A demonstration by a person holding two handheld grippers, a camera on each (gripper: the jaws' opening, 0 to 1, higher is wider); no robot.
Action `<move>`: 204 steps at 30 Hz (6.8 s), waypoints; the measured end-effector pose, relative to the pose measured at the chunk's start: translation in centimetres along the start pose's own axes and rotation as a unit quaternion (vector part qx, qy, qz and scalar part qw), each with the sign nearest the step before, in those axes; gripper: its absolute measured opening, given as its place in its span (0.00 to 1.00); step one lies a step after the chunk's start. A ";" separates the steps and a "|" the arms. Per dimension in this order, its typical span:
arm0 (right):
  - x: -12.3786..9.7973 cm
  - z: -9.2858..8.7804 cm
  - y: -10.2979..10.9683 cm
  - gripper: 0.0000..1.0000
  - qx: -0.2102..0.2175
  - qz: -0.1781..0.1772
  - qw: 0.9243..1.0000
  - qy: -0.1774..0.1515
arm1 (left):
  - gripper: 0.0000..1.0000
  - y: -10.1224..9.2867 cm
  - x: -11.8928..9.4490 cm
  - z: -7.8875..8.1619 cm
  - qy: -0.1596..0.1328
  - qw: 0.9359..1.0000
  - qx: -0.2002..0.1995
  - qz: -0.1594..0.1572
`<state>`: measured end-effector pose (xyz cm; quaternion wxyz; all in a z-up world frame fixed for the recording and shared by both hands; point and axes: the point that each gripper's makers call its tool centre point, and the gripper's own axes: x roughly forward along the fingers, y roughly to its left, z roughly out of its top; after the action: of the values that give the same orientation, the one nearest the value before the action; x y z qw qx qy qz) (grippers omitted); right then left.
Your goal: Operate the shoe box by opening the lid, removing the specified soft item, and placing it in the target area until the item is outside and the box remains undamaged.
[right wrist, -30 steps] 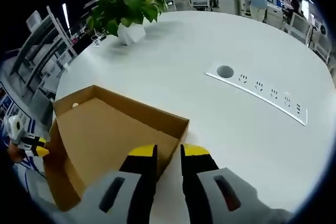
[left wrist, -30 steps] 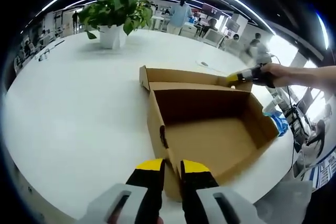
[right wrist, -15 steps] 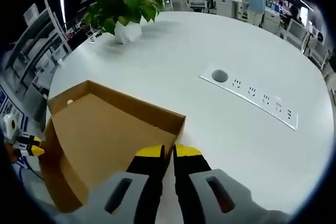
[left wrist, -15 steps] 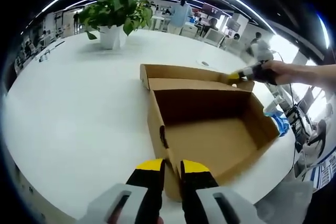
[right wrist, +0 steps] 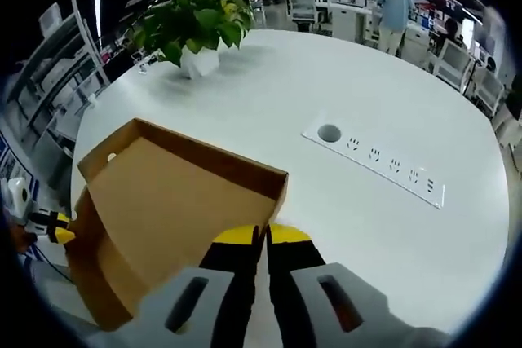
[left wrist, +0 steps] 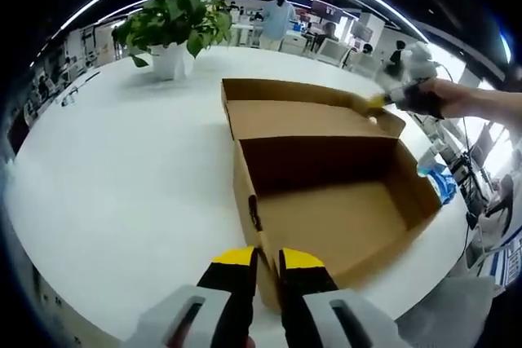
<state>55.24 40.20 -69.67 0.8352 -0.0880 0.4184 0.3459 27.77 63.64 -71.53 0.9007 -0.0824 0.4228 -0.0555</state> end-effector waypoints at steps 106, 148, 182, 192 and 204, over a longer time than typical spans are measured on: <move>-17.5 -9.6 9.4 0.00 0.045 -0.019 0.978 -0.205 | 0.11 -1.9 -1.5 2.8 -0.066 0.998 0.009 0.020; -16.5 -14.4 10.4 0.00 0.076 -0.004 0.979 -0.187 | 0.10 -2.5 -6.7 4.3 -0.159 0.976 0.152 -0.001; -15.4 -17.9 11.1 0.00 0.120 0.009 0.978 -0.169 | 0.10 -2.8 -6.1 0.5 -0.119 0.982 0.148 -0.010; -15.0 -18.9 11.5 0.00 0.125 0.011 0.979 -0.162 | 0.10 -2.5 -6.0 0.0 -0.110 0.983 0.147 -0.009; -14.8 -19.8 11.5 0.00 0.130 0.011 0.979 -0.156 | 0.10 -2.6 -5.9 -1.4 -0.096 0.985 0.142 -0.012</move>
<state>29.11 32.66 -69.34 0.8906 0.0808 0.3256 0.3071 22.86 61.95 -67.42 0.9388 0.0366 0.3215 -0.1178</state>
